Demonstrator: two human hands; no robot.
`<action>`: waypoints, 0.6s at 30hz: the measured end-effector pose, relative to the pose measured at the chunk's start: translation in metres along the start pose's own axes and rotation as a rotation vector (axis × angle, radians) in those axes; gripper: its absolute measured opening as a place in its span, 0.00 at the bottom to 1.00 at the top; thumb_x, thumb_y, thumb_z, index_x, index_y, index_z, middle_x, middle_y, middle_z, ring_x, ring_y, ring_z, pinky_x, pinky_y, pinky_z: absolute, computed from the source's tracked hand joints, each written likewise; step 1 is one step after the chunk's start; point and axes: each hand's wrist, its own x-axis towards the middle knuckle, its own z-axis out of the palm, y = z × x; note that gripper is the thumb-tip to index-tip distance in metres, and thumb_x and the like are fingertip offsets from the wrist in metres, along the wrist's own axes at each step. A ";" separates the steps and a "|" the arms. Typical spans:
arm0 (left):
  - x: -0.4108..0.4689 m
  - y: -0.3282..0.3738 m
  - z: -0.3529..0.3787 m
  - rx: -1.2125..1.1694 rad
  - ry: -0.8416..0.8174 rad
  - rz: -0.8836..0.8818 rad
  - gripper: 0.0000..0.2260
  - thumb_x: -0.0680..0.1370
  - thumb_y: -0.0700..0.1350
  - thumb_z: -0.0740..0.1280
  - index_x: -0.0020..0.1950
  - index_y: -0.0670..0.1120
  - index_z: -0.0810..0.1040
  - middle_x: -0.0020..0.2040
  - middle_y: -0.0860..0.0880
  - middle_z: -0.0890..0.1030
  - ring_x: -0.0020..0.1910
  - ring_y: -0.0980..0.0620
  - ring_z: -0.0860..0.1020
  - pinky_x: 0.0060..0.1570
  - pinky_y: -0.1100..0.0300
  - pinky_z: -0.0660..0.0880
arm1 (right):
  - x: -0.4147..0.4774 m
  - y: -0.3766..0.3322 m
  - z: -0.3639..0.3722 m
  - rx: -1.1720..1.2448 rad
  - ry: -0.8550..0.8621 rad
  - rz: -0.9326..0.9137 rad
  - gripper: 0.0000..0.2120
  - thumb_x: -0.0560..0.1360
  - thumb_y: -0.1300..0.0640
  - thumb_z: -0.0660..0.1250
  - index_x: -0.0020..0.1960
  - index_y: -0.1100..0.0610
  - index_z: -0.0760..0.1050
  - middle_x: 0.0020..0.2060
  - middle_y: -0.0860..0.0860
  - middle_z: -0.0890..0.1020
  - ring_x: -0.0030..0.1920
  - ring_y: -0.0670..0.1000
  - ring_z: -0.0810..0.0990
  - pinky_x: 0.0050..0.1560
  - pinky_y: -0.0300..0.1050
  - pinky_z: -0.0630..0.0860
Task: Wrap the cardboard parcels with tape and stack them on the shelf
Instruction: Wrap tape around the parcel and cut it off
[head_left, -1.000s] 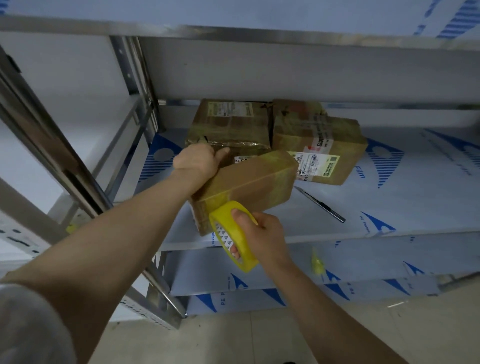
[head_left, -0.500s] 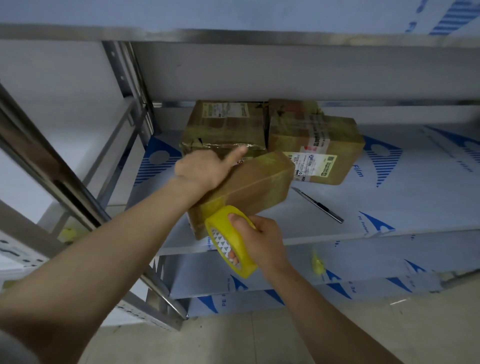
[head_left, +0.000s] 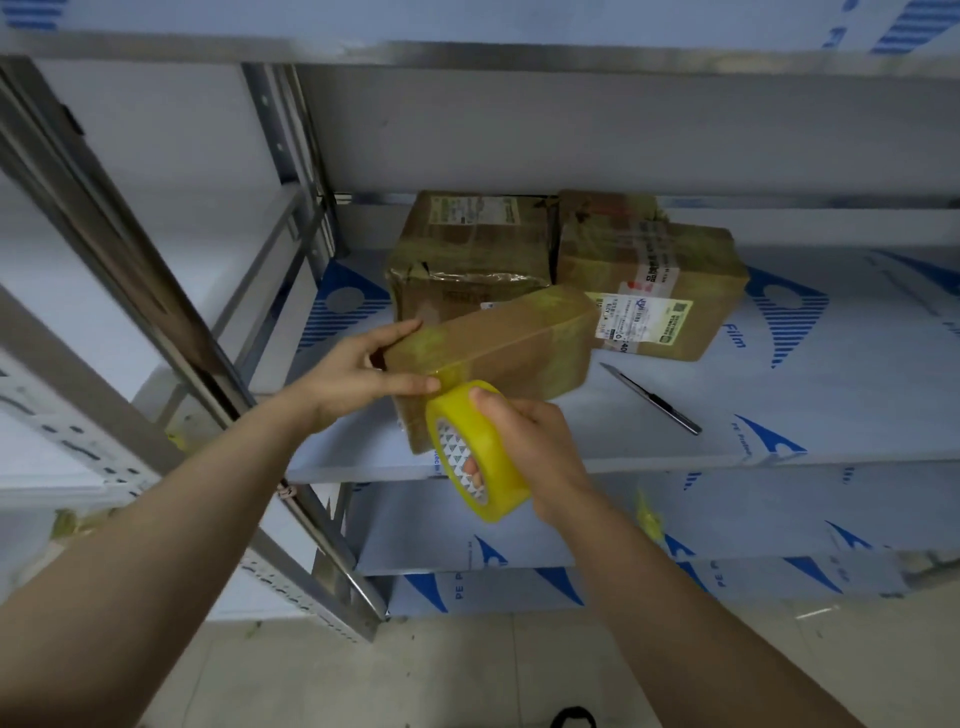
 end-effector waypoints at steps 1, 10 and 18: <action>-0.001 0.000 0.002 -0.084 0.032 -0.017 0.38 0.63 0.47 0.75 0.72 0.50 0.67 0.62 0.52 0.76 0.59 0.54 0.76 0.56 0.64 0.74 | -0.003 -0.006 0.001 0.012 -0.028 0.027 0.13 0.75 0.52 0.69 0.36 0.60 0.76 0.19 0.50 0.78 0.18 0.46 0.76 0.20 0.34 0.72; 0.012 -0.009 0.035 -0.403 0.254 -0.223 0.18 0.79 0.54 0.64 0.60 0.42 0.78 0.51 0.41 0.82 0.49 0.45 0.79 0.51 0.51 0.77 | 0.013 -0.050 0.006 -0.221 -0.163 -0.126 0.08 0.73 0.55 0.69 0.41 0.61 0.81 0.38 0.59 0.84 0.35 0.54 0.82 0.50 0.55 0.79; 0.053 -0.031 0.056 -0.465 0.522 -0.269 0.20 0.81 0.56 0.59 0.62 0.41 0.76 0.56 0.42 0.81 0.53 0.44 0.79 0.58 0.50 0.76 | 0.060 -0.048 0.026 -0.293 0.051 -0.152 0.22 0.66 0.32 0.70 0.34 0.52 0.80 0.36 0.48 0.84 0.39 0.49 0.84 0.46 0.45 0.78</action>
